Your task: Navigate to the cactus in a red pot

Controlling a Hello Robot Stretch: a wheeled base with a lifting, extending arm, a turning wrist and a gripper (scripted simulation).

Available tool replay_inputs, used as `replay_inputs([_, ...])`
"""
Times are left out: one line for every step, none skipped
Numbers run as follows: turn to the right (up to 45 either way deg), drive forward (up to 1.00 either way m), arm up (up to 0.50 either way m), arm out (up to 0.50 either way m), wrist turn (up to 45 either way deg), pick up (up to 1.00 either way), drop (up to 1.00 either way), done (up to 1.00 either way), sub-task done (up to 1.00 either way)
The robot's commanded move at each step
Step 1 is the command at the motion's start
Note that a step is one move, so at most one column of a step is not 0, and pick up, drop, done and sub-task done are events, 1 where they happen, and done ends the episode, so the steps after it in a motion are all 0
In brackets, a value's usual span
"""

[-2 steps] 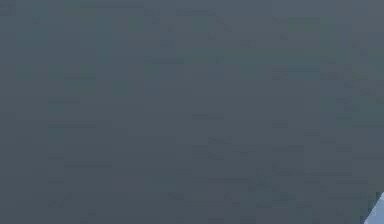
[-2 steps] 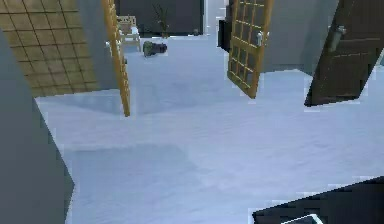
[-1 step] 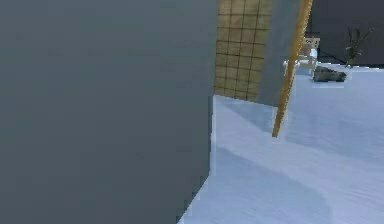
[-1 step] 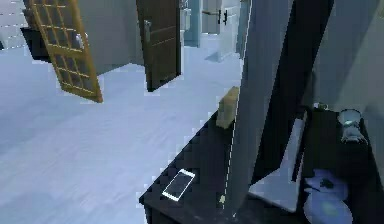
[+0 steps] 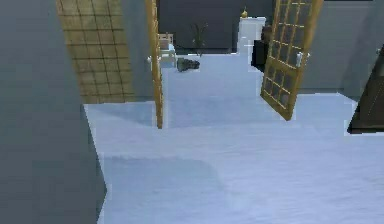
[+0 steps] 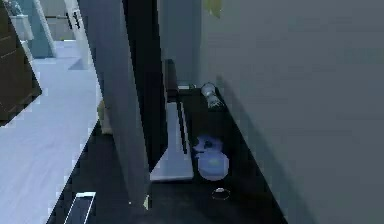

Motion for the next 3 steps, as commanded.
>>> replay_inputs([0.0, 0.6, 0.0, 0.0, 0.0, 0.0, 0.0, 0.0, 0.0])
replay_inputs([39.0, 0.0, 0.0, 0.0, 0.0, 0.0, 0.0, 0.0, 0.0])
replay_inputs([0.0, 0.3, 0.0, 0.0, 0.0, 0.0, 0.0, 0.0, 0.0])
